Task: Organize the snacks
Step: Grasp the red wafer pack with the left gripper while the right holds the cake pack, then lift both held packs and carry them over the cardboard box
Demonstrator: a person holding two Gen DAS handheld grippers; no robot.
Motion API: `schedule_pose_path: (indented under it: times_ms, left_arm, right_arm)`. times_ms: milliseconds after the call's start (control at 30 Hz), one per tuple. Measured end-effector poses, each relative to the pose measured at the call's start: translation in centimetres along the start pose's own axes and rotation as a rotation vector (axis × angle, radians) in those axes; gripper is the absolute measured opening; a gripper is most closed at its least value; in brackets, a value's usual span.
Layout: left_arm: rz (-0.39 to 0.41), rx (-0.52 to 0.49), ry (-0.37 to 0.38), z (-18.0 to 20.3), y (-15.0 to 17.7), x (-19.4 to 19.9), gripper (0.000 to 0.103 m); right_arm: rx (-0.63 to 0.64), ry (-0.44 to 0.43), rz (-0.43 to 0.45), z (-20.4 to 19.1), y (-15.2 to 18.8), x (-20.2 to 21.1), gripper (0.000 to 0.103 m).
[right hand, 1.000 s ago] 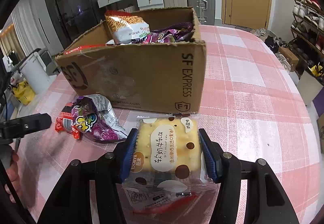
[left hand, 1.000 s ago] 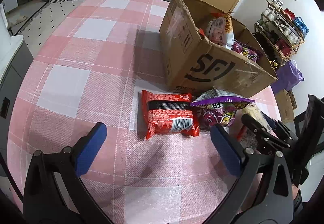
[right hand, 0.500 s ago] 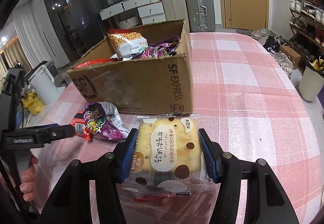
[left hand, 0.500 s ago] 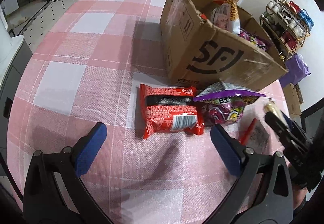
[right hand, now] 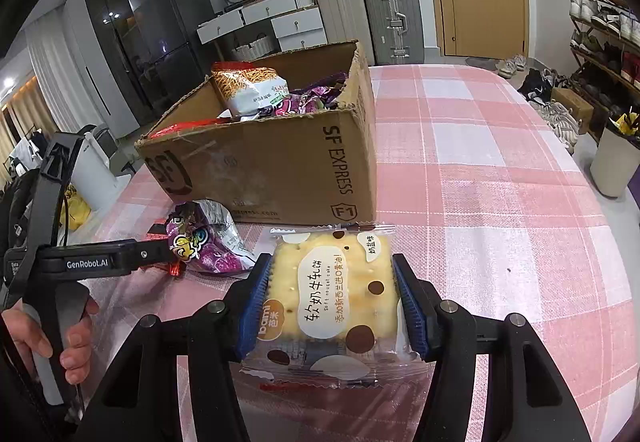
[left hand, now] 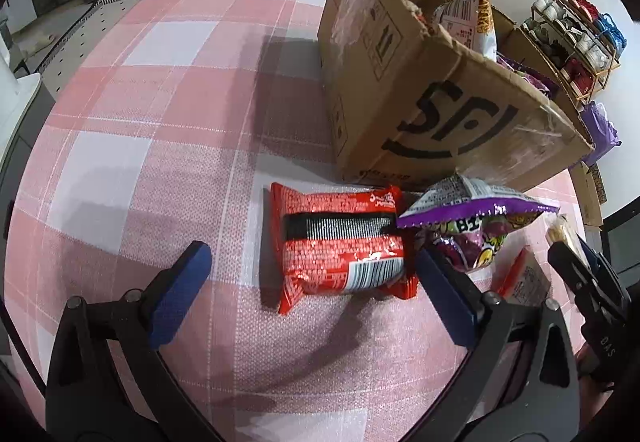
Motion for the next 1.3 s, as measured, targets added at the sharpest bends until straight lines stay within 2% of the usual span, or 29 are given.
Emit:
schedule_pose_path:
  times_ms: [100, 167, 267, 300, 333, 433, 1000, 1300]
  left_arm:
    - [0.005, -0.003, 0.019, -0.2, -0.3, -0.1, 0.093]
    - [0.015, -0.011, 0.036, -0.2, -0.2, 0.1, 0.082]
    - [0.019, -0.039, 0.053, 0.0, 0.0, 0.2, 0.072]
    - [0.017, -0.050, 0.066, 0.2, 0.1, 0.3, 0.056]
    - [0.013, -0.053, 0.078, 0.3, 0.2, 0.5, 0.048]
    - [0.016, -0.069, 0.082, 0.4, 0.3, 0.9, 0.043]
    - [0.047, -0.066, 0.099, -0.6, 2.0, 5.0, 0.042]
    - [0.106, -0.079, 0.126, -0.4, 2.7, 9.1, 0.042]
  right_arm:
    - [-0.003, -0.001, -0.001, 0.1, 0.2, 0.0, 0.059]
    - [-0.001, 0.001, -0.001, 0.0, 0.2, 0.1, 0.059]
    - [0.003, 0.001, -0.002, -0.1, 0.3, 0.2, 0.059]
    - [0.004, 0.001, -0.002, -0.1, 0.3, 0.2, 0.059]
    - [0.005, 0.001, -0.002, -0.1, 0.3, 0.2, 0.059]
    - [0.004, 0.003, -0.003, -0.2, 0.3, 0.3, 0.059]
    - [0.015, -0.001, 0.041, -1.3, 0.5, 3.5, 0.059]
    - [0.030, 0.003, 0.077, -2.3, 0.3, 5.6, 0.059]
Point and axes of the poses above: each gripper's, at about its wrist camera, not at the fingertips, and x roughly against the way its jaws point, z to its right, y to its underside, the point moved 4 cm from there along -x, roughly the way its jaws point, and after that the axes turned 11 degrees about x, right-handed, at the moved point
